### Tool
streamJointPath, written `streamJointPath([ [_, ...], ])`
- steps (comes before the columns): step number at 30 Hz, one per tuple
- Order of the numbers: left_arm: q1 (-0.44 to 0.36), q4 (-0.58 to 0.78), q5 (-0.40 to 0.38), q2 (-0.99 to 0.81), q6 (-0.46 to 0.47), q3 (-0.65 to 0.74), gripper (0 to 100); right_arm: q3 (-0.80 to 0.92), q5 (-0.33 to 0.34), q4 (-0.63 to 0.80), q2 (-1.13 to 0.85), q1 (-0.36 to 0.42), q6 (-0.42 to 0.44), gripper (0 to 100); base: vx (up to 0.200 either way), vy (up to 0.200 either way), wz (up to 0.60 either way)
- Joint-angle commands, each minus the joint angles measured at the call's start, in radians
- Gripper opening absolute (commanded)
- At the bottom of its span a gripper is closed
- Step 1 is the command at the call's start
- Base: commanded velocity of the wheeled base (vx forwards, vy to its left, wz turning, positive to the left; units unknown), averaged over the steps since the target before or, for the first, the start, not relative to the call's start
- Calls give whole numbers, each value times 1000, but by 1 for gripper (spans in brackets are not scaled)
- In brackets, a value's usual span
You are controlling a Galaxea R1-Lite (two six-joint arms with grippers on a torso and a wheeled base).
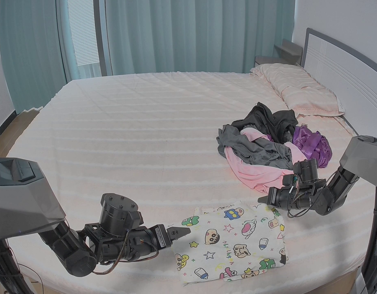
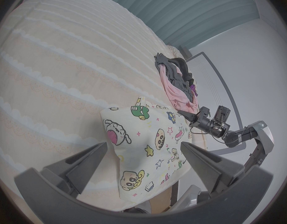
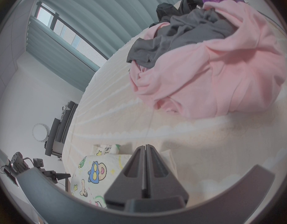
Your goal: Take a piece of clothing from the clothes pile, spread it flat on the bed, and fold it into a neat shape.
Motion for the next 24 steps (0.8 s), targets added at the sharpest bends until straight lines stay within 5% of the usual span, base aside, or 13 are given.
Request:
streamJointPath([
  [1, -2, 0, -1, 2, -1, 0, 100, -18, -16, -1, -6, -1, 3, 0, 0, 0, 0],
  [17, -2, 0, -1, 3, -1, -1, 100, -53, -66, -6, 8, -27, 4, 0, 0, 0, 0],
  [18, -2, 0, -1, 3, -1, -3, 100, -54, -66, -6, 12, -27, 6, 100, 0, 0, 0],
  [24, -6, -3, -1, -8, -16, -7, 100, -48, -66, -7, 14, -30, 6, 100, 0, 0, 0],
])
